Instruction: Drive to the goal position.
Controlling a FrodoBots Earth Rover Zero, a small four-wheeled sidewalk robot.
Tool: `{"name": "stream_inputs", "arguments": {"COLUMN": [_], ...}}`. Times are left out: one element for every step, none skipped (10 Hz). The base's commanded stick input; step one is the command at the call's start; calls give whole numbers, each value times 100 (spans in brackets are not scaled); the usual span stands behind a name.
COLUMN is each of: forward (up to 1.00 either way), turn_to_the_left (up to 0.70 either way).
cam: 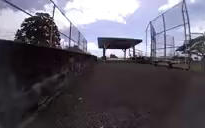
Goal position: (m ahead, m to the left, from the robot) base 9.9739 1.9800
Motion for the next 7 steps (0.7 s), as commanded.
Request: {"name": "stream_inputs", "arguments": {"forward": [70, 70, 70, 70, 70, 70, 70], "turn_to_the_left": [1, 1, 1, 1, 1, 1, 1]}}
